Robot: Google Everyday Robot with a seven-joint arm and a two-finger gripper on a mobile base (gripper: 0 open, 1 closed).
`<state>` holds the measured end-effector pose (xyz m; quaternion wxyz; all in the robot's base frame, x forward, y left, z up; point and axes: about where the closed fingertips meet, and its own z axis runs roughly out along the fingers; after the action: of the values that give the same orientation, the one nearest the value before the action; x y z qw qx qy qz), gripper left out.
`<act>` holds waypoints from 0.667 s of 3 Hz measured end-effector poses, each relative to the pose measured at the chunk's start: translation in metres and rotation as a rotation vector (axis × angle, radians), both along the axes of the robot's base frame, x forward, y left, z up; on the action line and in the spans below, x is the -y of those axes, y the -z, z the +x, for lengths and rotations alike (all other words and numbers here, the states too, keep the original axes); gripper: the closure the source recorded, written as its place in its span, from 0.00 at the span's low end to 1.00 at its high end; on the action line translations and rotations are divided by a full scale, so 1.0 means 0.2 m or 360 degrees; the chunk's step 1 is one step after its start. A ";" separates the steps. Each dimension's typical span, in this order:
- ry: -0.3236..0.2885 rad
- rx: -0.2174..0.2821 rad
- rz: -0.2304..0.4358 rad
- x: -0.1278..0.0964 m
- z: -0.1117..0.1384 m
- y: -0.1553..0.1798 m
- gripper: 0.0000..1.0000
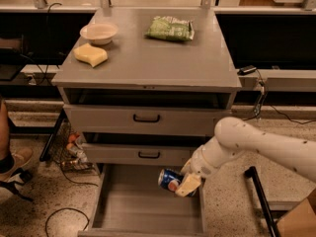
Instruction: Place pepsi can into bottom drawer
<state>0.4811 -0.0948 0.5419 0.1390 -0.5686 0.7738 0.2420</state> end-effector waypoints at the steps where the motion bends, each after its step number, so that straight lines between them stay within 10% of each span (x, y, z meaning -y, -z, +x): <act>1: 0.0113 -0.0101 0.0173 -0.18 -0.16 0.40 1.00; 2: 0.0186 -0.0076 0.0215 -0.22 -0.12 0.51 1.00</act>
Offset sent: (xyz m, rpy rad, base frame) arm -0.0293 0.0322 -0.0723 0.0957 0.0613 -0.0609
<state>0.4576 -0.0499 0.4393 0.1723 -0.5060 0.7906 0.2986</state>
